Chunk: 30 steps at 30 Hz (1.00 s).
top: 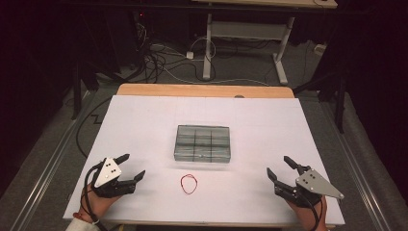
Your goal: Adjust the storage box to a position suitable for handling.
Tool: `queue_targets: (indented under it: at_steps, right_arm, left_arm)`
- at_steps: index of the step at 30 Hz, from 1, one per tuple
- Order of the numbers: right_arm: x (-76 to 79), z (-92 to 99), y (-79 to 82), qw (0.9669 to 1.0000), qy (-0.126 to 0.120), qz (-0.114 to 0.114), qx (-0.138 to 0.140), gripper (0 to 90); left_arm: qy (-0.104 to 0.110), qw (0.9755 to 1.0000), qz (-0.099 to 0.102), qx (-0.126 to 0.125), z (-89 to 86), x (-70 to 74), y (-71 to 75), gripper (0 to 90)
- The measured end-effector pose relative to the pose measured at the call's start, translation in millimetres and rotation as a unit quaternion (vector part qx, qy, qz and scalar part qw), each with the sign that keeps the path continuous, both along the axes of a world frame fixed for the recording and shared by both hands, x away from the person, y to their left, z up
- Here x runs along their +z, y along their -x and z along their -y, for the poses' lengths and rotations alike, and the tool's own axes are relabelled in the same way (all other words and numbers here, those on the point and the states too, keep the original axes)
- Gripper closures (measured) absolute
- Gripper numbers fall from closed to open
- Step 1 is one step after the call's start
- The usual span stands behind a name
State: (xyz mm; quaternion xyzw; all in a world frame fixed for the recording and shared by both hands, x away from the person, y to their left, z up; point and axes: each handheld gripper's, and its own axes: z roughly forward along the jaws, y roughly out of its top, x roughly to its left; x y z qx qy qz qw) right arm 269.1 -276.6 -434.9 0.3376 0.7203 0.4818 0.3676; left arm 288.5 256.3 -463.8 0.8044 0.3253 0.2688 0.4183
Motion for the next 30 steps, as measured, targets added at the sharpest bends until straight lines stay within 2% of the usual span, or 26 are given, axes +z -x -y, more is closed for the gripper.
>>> queue_targets:
  at_steps: [9,12,13,15,17,18,19,20,23,26,27,28,29,30]
  right_arm:
    - [0.7,-3.3,0.4,1.0,-0.003,0.003,0.006,35.7]
    - [-0.8,-6.2,-3.6,0.9999,0.007,-0.002,0.011,40.9]
    - [-1.3,-7.0,-5.2,0.9999,0.01,-0.004,0.01,43.4]
    - [-3.1,-9.0,-9.7,0.9998,0.014,-0.014,0.006,49.4]
    - [-4.9,-11.2,-14.7,0.9994,0.02,-0.029,0.007,55.7]
    - [-5.8,-11.8,-17.6,0.9991,0.022,-0.035,0.007,60.3]
    - [-6.5,-11.9,-20.7,0.9988,0.022,-0.042,0.007,64.8]
    - [-7.0,-12.1,-23.9,0.9985,0.02,-0.05,0.007,69.0]
    - [-9.3,-14.9,-34.1,0.9973,0.024,-0.069,0.007,79.0]
    - [-12.5,-20.8,-45.6,0.9958,0.042,-0.081,0.011,85.8]
    - [-13.3,-21.7,-48.6,0.9954,0.042,-0.085,0.013,87.8]
    - [-14.3,-24.2,-53.0,0.9947,0.043,-0.092,0.014,89.8]
    - [-14.7,-26.6,-56.7,0.9942,0.047,-0.096,0.015,89.8]
    - [-14.7,-26.6,-56.7,0.9942,0.047,-0.096,0.015,89.8]
  left_arm:
    - [0.0,1.0,-0.001,0.002,-0.7,0.2,1.6,22.0]
    - [-0.001,1.0,-0.003,0.003,-2.4,0.3,0.7,25.0]
    - [0.0,0.9999,-0.009,0.008,-4.0,-0.7,-0.6,26.3]
    - [0.002,0.9998,-0.015,0.01,-4.9,-1.2,-2.0,32.6]
    - [0.006,0.999,-0.038,0.025,-5.8,-2.2,-9.1,41.7]
    - [0.006,0.9987,-0.041,0.03,-5.8,-2.1,-11.7,45.9]
    - [0.005,0.9986,-0.044,0.029,-6.0,-1.7,-14.1,50.5]
    - [0.005,0.9986,-0.044,0.029,-6.0,-1.7,-14.1,59.9]
    - [0.009,0.9978,-0.062,0.02,-0.9,-1.3,-27.4,71.8]
    - [0.006,0.9973,-0.073,0.012,8.9,-1.2,-39.0,79.3]
    - [0.001,0.9971,-0.076,0.007,14.6,-0.8,-44.2,79.5]
    - [0.001,0.9971,-0.076,0.007,14.6,-0.8,-44.2,83.5]
    - [-0.002,0.9968,-0.08,-0.004,23.7,0.0,-51.7,83.8]
    - [-0.002,0.9968,-0.08,-0.004,23.7,0.0,-51.7,84.6]
